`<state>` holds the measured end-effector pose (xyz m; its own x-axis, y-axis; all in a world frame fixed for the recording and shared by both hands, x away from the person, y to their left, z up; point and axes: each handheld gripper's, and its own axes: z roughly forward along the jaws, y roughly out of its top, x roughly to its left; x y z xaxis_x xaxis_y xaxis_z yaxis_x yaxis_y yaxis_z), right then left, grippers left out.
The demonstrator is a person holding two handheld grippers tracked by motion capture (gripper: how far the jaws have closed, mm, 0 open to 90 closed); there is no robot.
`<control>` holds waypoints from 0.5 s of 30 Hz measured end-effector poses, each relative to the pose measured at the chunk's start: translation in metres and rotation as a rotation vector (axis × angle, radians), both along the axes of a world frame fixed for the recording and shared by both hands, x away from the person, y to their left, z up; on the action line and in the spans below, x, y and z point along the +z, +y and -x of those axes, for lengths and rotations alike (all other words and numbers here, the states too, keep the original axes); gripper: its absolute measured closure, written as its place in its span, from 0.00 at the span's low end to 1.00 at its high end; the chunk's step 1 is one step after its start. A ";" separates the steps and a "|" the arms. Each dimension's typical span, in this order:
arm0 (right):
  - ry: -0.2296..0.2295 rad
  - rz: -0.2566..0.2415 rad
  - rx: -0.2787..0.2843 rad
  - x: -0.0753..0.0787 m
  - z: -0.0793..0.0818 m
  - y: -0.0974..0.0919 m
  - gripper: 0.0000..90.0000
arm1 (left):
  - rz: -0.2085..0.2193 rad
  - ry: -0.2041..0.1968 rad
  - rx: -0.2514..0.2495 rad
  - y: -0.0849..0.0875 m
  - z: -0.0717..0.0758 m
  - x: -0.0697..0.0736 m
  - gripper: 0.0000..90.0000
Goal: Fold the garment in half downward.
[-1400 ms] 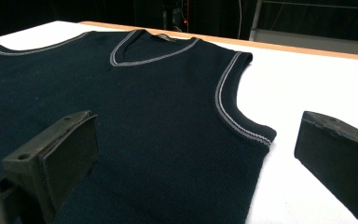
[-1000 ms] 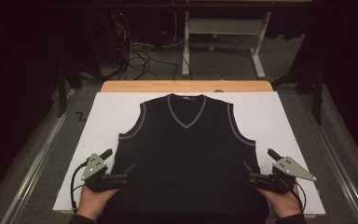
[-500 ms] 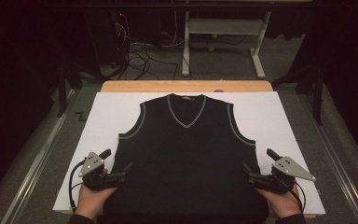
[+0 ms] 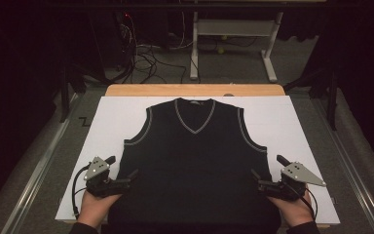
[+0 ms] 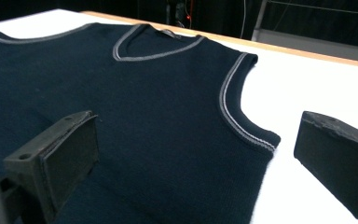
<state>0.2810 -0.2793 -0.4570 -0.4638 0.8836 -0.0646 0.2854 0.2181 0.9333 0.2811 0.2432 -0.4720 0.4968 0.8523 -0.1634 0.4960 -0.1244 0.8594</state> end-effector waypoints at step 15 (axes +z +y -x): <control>0.194 0.081 -0.070 0.000 -0.037 0.007 0.18 | -0.105 0.209 0.098 0.015 -0.036 -0.008 0.31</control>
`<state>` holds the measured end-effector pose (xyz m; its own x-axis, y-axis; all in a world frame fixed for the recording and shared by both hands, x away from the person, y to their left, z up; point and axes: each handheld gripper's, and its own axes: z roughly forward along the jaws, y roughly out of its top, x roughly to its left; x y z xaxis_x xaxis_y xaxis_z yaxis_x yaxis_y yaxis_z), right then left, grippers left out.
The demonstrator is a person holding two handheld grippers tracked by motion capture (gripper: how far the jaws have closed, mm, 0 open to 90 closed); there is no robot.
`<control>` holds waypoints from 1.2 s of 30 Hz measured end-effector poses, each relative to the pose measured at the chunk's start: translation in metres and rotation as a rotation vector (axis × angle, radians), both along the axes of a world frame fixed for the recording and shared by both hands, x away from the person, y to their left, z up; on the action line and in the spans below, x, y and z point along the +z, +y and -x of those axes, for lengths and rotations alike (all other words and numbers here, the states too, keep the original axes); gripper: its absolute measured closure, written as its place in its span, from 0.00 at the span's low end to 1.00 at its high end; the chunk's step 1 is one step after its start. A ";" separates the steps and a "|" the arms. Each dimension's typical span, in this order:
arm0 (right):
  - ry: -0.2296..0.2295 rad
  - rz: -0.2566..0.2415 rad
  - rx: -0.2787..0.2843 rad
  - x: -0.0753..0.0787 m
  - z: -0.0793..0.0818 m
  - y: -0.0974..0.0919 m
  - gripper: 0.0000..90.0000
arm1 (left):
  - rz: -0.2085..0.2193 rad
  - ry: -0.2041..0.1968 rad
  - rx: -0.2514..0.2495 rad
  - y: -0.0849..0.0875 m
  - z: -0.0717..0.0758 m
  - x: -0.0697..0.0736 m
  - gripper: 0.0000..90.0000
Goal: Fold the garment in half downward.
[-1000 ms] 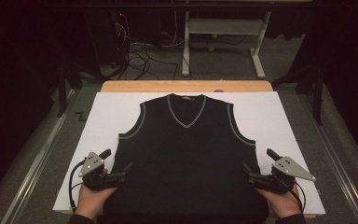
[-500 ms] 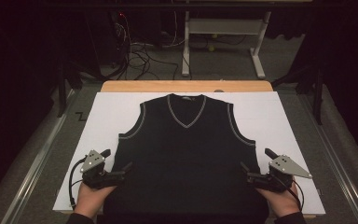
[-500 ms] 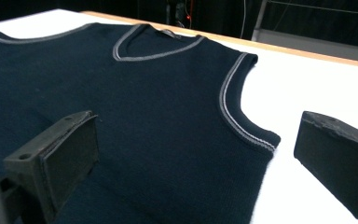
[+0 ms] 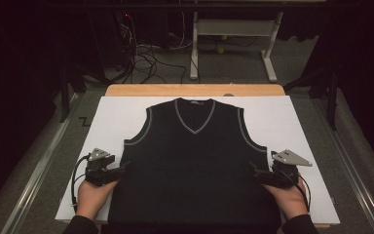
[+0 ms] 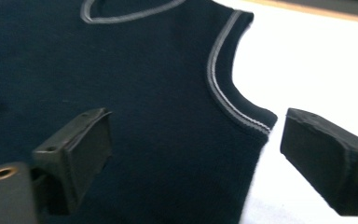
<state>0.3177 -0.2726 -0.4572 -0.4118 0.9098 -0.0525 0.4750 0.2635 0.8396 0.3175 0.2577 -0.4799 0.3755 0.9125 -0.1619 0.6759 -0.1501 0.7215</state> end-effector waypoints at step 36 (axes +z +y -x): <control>0.117 0.023 -0.008 -0.008 -0.008 -0.013 0.96 | 0.053 -0.026 -0.083 0.011 0.008 0.004 0.90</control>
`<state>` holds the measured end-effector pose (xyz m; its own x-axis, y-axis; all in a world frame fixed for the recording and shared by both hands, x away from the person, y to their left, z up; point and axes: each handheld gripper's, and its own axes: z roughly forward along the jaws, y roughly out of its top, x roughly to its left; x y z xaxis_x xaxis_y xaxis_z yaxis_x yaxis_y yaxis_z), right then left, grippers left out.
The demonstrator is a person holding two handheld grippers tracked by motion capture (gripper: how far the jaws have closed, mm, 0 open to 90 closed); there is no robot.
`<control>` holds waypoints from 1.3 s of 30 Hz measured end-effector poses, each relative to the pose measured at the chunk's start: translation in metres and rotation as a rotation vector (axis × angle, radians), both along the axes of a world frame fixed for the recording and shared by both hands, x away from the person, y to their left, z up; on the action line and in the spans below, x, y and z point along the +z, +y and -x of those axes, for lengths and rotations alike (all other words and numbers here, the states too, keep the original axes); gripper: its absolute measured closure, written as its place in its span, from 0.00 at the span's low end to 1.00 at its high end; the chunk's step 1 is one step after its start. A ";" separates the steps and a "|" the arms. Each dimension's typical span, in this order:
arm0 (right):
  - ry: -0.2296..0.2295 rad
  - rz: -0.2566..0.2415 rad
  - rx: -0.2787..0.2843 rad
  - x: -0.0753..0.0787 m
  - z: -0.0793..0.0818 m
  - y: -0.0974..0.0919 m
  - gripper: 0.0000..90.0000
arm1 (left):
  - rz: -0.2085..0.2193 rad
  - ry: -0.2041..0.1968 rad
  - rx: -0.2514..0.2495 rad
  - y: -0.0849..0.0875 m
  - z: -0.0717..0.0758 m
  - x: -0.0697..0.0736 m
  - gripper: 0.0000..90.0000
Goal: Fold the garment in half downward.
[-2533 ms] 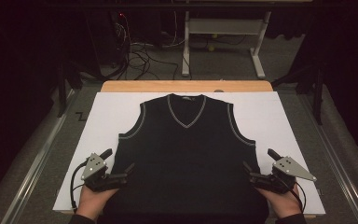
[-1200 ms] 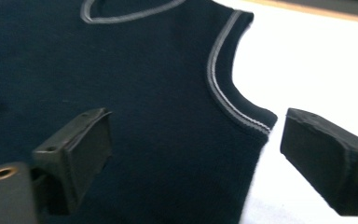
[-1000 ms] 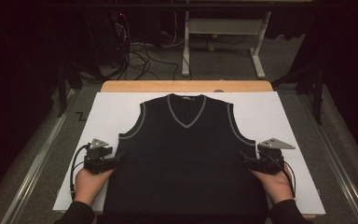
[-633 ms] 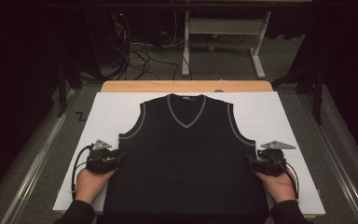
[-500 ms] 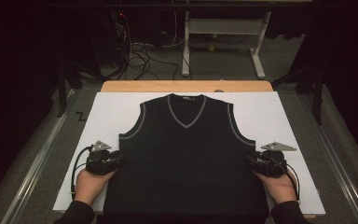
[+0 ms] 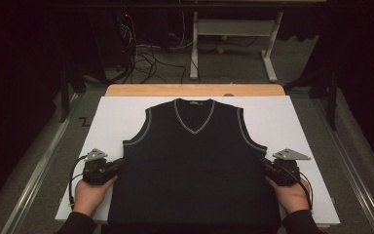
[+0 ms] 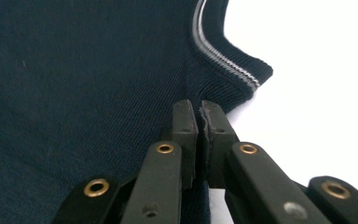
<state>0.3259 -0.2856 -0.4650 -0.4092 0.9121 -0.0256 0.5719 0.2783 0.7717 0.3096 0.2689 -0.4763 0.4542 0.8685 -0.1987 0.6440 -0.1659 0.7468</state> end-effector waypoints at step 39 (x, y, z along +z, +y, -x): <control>-0.073 -0.063 0.171 0.006 0.107 -0.026 0.95 | -0.019 0.000 -0.154 0.013 0.101 0.006 0.88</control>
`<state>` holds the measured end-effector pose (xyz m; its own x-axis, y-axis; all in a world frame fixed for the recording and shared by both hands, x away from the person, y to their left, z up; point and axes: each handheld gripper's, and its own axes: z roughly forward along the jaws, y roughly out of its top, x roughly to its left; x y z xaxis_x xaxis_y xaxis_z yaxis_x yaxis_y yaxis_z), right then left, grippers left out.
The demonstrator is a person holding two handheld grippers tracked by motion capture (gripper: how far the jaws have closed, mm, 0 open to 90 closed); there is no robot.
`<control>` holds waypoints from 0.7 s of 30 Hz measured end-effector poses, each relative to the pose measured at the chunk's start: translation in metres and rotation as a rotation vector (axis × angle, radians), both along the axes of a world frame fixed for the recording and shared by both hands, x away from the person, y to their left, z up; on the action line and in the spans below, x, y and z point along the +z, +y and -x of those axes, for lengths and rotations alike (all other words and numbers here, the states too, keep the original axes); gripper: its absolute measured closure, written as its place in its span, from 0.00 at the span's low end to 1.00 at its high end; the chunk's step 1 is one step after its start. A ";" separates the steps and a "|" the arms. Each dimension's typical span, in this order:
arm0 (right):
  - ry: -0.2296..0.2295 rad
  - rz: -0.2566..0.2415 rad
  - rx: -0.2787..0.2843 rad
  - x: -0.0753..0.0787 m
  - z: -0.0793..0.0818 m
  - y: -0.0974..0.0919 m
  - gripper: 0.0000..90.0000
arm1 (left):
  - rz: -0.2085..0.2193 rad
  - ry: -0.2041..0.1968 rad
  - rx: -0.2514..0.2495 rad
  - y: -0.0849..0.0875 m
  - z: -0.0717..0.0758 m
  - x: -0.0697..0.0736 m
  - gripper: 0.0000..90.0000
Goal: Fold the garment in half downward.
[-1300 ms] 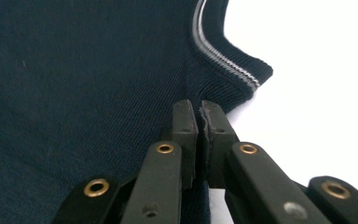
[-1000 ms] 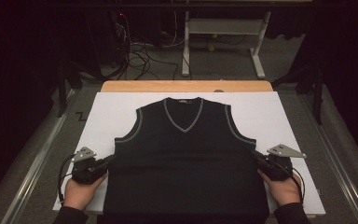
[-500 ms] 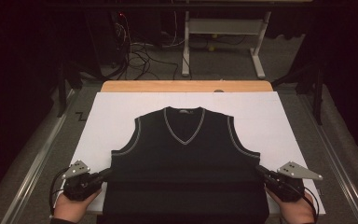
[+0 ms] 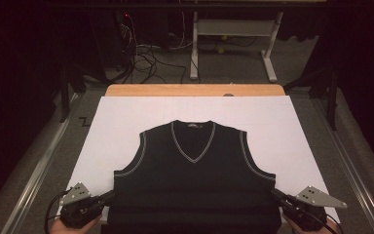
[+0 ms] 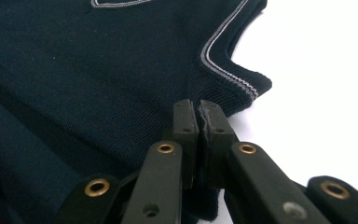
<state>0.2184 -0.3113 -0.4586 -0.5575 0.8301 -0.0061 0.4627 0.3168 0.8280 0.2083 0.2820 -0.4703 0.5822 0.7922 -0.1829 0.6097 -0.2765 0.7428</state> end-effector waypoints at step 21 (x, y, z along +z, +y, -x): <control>-0.050 -0.079 -0.088 -0.007 -0.019 0.000 0.15 | 0.077 -0.106 0.067 0.000 -0.022 -0.003 0.21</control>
<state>0.2374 -0.3117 -0.4660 -0.4834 0.8747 0.0351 0.4435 0.2101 0.8713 0.2298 0.2820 -0.4734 0.5478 0.8159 -0.1849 0.5419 -0.1777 0.8214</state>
